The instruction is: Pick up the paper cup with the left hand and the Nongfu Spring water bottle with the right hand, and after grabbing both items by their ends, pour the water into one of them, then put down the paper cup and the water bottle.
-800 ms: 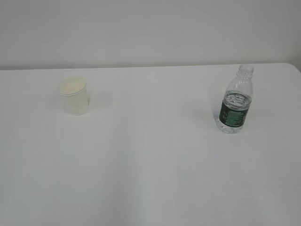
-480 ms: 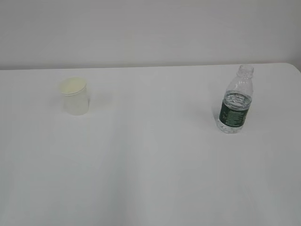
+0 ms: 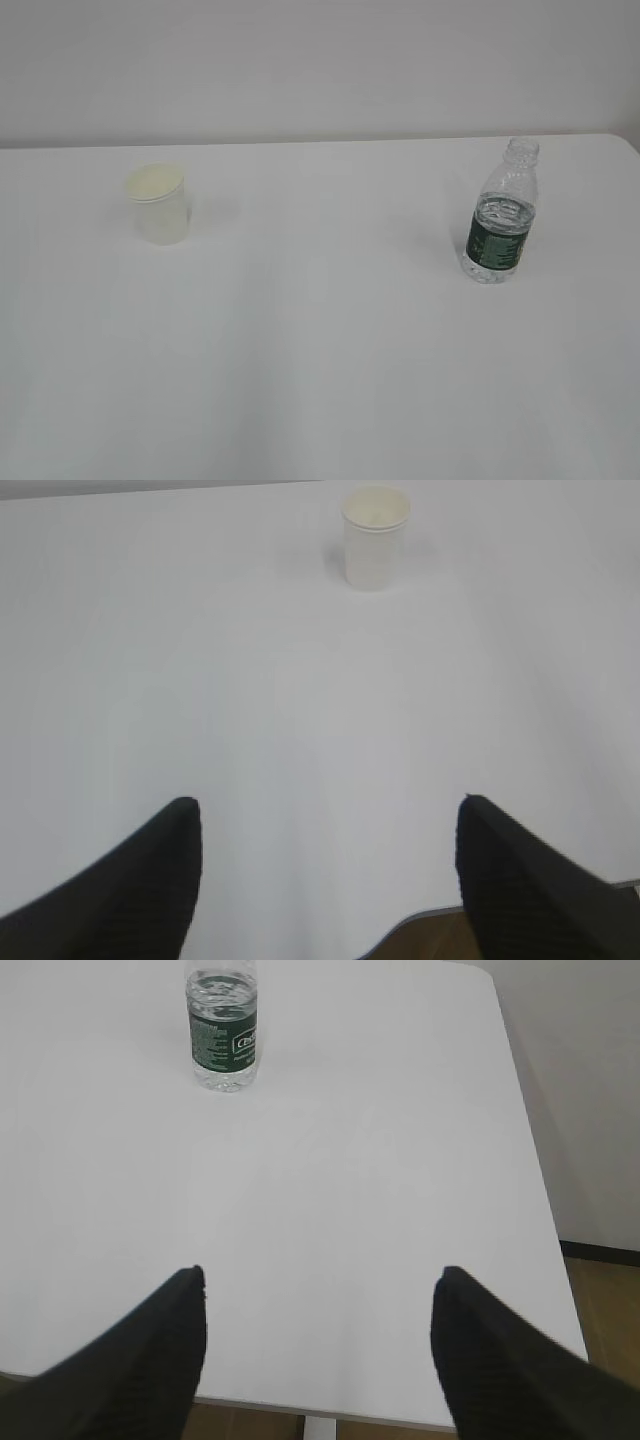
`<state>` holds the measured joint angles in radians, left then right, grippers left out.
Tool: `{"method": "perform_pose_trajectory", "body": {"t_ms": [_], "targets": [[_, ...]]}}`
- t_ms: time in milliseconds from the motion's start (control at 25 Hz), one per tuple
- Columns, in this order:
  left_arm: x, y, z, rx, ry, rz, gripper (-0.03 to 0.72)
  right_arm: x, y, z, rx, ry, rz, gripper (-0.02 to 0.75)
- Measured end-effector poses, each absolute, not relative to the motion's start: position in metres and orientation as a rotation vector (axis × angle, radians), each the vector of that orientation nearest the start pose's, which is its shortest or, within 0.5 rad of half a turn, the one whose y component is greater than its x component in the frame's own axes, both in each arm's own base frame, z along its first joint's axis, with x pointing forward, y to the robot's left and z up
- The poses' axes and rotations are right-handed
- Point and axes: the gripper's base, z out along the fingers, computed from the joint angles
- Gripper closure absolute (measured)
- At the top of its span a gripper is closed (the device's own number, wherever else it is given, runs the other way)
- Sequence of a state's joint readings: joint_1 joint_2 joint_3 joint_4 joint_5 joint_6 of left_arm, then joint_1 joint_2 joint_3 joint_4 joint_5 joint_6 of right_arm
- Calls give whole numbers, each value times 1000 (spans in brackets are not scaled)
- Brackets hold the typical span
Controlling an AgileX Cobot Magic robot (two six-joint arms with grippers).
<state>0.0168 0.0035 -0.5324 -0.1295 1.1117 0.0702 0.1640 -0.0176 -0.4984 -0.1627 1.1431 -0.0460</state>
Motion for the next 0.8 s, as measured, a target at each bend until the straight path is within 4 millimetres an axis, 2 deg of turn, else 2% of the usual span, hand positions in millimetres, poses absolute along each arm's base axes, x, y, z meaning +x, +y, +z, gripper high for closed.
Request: {"method": "perform_pose_trajectory", "body": {"t_ms": [800], "targets": [[-10,-11,283,67,2058,-101,123,-10,-15,274,-203,2072,-125,202]]}}
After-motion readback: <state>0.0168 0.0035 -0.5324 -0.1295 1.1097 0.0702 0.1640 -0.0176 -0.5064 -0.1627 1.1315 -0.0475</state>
